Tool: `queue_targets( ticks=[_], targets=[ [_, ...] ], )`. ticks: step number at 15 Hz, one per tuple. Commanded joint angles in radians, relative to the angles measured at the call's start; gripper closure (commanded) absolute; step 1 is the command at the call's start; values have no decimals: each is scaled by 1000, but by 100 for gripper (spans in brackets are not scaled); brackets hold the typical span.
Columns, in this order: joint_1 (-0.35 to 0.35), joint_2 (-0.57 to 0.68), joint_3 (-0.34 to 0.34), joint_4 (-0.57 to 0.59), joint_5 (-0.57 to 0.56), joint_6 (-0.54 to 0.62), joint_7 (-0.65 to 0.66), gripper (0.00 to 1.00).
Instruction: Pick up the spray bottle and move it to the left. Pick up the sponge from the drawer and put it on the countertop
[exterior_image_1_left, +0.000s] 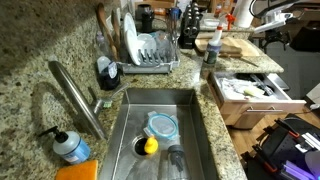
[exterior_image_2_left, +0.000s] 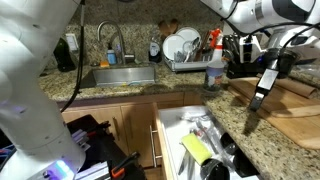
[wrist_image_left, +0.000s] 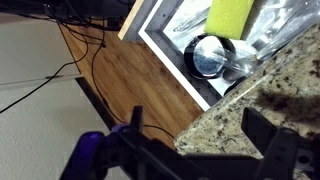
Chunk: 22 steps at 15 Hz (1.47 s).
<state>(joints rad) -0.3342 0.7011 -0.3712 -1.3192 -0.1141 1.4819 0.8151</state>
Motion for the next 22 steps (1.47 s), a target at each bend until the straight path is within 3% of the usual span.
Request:
queue_targets(
  ticks=[1, 10, 15, 19, 22],
  targets=[
    [8, 3, 15, -25, 26, 0, 44, 0],
    [52, -81, 22, -289, 103, 269, 196, 0],
    [83, -129, -4, -472, 17, 438, 198, 0],
    [98, -268, -17, -683, -90, 587, 130, 0],
    [86, -405, -18, -832, -108, 682, 67, 0]
  ],
)
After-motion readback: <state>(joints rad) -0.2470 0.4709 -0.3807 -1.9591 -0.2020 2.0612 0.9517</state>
